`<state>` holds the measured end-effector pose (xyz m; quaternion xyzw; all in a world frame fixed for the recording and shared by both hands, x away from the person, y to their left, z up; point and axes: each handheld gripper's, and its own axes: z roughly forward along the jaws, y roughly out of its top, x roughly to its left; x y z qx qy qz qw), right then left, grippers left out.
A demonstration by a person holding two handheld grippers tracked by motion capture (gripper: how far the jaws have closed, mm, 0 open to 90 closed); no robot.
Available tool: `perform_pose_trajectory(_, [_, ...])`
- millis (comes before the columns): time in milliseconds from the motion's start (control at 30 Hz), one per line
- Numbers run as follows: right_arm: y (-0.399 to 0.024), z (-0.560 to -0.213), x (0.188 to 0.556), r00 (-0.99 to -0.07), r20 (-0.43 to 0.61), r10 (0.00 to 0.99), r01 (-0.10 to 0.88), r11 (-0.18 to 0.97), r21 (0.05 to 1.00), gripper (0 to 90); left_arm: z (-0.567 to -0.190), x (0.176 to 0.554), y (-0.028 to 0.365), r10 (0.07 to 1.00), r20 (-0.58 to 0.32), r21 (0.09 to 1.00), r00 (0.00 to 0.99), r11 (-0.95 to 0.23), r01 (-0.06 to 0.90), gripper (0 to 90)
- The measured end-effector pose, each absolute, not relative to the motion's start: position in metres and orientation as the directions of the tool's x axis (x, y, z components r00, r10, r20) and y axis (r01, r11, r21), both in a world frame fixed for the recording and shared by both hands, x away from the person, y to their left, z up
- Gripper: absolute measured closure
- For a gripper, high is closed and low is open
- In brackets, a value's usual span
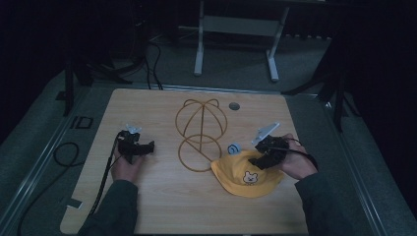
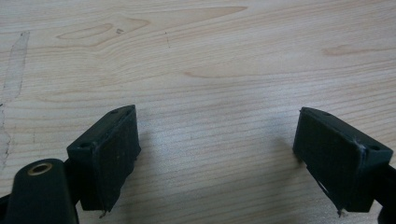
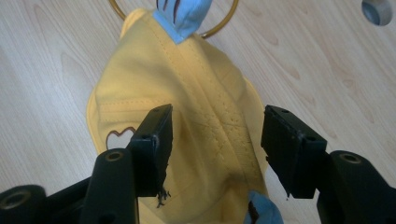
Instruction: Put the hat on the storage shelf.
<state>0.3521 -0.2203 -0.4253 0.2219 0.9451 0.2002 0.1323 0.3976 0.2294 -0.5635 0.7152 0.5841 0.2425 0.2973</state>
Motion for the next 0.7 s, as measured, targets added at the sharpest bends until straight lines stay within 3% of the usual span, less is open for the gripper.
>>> perform_pose_trajectory(200, [-0.2195, -0.4292, 0.358, -0.88, -0.143, 0.453, 0.369, 0.842, 0.393, 47.2, -0.5635, 0.3976, 0.2294, 0.98, 0.0, 0.709, 0.2, -0.142, 0.691, 14.6])
perform_pose_trajectory(367, [-0.2173, -0.4294, 0.3614, -0.896, -0.145, 0.419, 0.346, 0.865, 0.362, 61.9, -0.5635, 0.3976, 0.2295, 0.98, 0.0, 0.709, 0.201, -0.142, 0.691, 14.6])
perform_pose_trajectory(500, [-0.2148, -0.4282, 0.3583, -0.909, -0.205, 0.362, 0.285, 0.901, 0.328, 76.7, -0.5635, 0.3976, 0.2295, 0.98, 0.0, 0.709, 0.201, -0.142, 0.691, 14.6])
perform_pose_trajectory(700, [-0.2147, -0.4243, 0.3531, -0.916, -0.235, 0.327, 0.244, 0.915, 0.322, 81.1, -0.5635, 0.3976, 0.2294, 0.98, 0.0, 0.709, 0.2, -0.141, 0.691, 14.6])
